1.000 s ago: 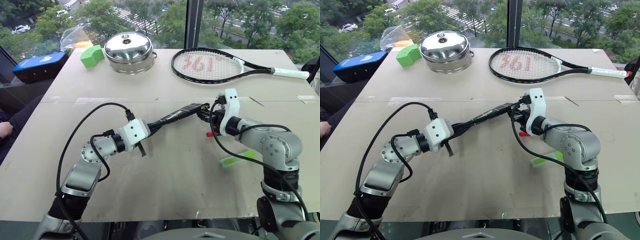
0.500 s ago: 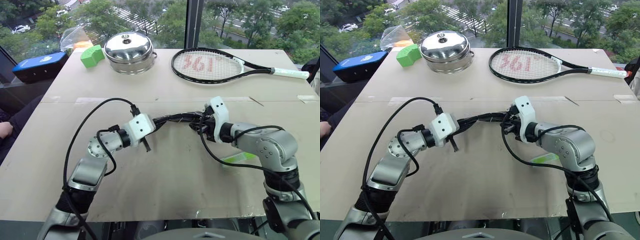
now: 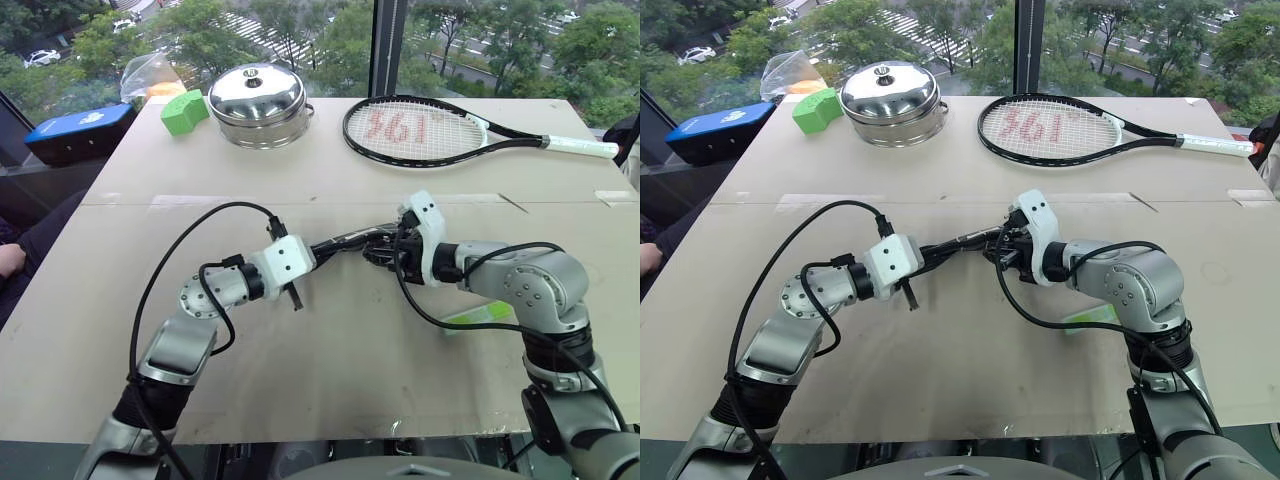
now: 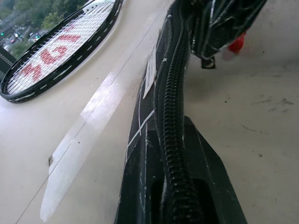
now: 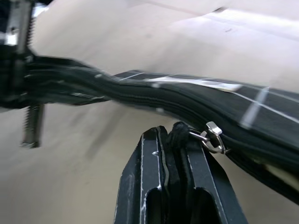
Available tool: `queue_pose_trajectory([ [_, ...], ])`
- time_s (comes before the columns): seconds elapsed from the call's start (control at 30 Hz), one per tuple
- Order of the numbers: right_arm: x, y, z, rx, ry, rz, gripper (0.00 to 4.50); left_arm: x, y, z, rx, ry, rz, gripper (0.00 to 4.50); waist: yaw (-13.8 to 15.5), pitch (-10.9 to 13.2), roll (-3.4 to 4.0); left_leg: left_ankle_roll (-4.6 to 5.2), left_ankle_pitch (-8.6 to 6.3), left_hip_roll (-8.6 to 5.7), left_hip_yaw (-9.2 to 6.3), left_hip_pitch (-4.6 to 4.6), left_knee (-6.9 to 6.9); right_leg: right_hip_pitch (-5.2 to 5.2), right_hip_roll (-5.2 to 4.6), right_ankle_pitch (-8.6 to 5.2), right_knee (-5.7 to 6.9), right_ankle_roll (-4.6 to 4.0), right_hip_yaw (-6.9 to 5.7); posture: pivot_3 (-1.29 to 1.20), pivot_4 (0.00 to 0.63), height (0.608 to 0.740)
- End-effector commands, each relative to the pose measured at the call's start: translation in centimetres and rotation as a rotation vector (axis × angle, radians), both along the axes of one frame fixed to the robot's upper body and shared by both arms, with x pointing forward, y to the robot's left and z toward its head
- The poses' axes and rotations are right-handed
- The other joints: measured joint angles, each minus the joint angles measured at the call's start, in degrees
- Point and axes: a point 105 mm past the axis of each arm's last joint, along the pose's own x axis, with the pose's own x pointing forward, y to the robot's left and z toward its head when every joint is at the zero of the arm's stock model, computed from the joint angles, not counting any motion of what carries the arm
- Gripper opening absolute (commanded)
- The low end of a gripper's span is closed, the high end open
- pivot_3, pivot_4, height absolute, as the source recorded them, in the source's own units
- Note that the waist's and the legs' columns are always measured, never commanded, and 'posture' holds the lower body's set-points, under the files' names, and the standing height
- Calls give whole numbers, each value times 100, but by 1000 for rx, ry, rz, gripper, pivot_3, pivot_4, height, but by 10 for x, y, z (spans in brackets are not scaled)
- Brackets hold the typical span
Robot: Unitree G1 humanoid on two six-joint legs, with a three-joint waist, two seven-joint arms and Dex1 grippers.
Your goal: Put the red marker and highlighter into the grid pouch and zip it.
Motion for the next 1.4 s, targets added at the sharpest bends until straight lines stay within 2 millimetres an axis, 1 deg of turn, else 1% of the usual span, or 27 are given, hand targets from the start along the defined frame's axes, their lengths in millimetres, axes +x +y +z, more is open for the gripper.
queue_pose_trajectory([
  [0.03,-13,23,21,57,-36,143,33,0,-15,12,-12,-51,-48,0,-4,0,0,0,0,0,0,0,0,0,0,0,0,0,0,0,150,740],
  [0.23,-7,44,20,48,-13,209,33,3,-25,15,-22,-63,-70,0,-16,0,0,0,0,0,-1,1,0,0,2,0,2,0,-1,0,150,740],
  [0.37,-13,66,11,17,15,308,33,5,-32,19,-45,-77,-74,0,-10,0,0,-1,1,-1,0,0,0,0,2,0,1,0,-1,0,150,740],
  [0.43,-16,72,7,5,18,341,33,5,-34,19,-52,-79,-74,0,-11,-1,-2,-1,1,-1,1,-1,0,0,2,0,0,0,-1,0,150,740],
  [0.5,-16,77,3,-14,-19,360,33,3,-36,19,-69,-80,-75,0,-13,-1,-1,-1,1,-1,0,0,0,0,2,0,1,0,-1,0,150,740],
  [0.57,-8,76,4,2,-77,313,33,2,-36,18,-84,-72,-68,0,-16,0,-1,-2,1,-1,0,-1,0,0,2,0,1,1,-1,0,150,740],
  [0.67,2,59,6,12,-131,264,33,1,-31,16,-113,-46,-41,0,-3,-1,-1,-4,3,0,-1,-1,0,0,1,0,1,1,-2,0,150,740],
  [0.7,3,53,6,13,-134,249,464,2,-29,16,-118,-41,-35,0,1,-1,-2,-6,3,0,-1,-1,0,0,0,1,0,1,-2,0,150,740],
  [0.77,-1,35,11,16,-162,224,773,2,-24,14,-142,-22,-19,0,6,-2,-3,-10,6,-1,-1,-1,2,1,-3,1,-1,1,-2,0,150,740],
  [0.8,-6,25,16,22,-174,217,1274,3,-21,13,-146,-16,-12,0,10,0,-2,-10,6,-1,-1,-2,1,1,-3,1,-3,1,-2,0,150,740],
  [0.83,-13,16,21,25,-192,219,1513,3,-19,12,-152,-9,-7,0,8,0,-1,-13,8,-1,-2,-7,1,1,-4,1,-6,1,-4,0,150,740],
  [0.9,-28,-3,30,46,-199,220,1513,4,-15,11,-172,9,7,0,15,1,-1,-19,11,-1,-6,-13,1,0,-7,1,-12,1,-9,0,150,740],
  [0.97,-36,-14,34,55,-205,201,1513,5,-14,11,-177,15,10,0,-5,1,-2,-3,1,0,-11,-13,1,1,-8,1,-18,1,-13,0,150,740],
  [1.0,-35,-22,36,67,-204,155,1067,5,-13,11,-177,17,10,0,-18,1,-2,1,-1,0,-11,-8,0,1,-7,1,-15,1,-11,0,150,740],
  [1.07,-32,-35,41,91,-210,68,804,6,-12,10,-175,20,8,0,-18,1,-2,3,-3,2,-9,0,-3,2,-5,0,-9,1,-8,0,150,740],
  [1.1,-30,-41,45,102,-219,21,359,6,-12,9,-174,21,8,0,-5,2,-2,4,-3,3,-10,0,-5,1,-3,-1,-8,0,-9,0,150,740],
  [1.13,-26,-47,47,108,-227,-33,17,6,-12,9,-172,22,7,0,3,3,0,4,-3,4,-13,-1,-5,1,-2,-1,-6,0,-11,0,150,740],
  [1.27,-9,-60,49,88,-224,-191,17,7,-13,9,-169,22,-5,0,4,3,0,4,-3,1,-8,-2,-1,0,-4,-1,-6,-1,-4,0,150,740],
  [1.33,-2,-61,42,56,-200,-230,17,7,-15,11,-168,19,-14,0,3,3,0,4,-3,0,-8,-2,-1,0,-4,-1,-7,-1,-4,0,150,740],
  [1.4,2,-56,32,8,-174,-232,17,7,-17,12,-167,16,-22,0,10,3,0,3,-2,0,-9,-5,-2,-1,-3,0,-7,-1,-6,0,150,740],
])
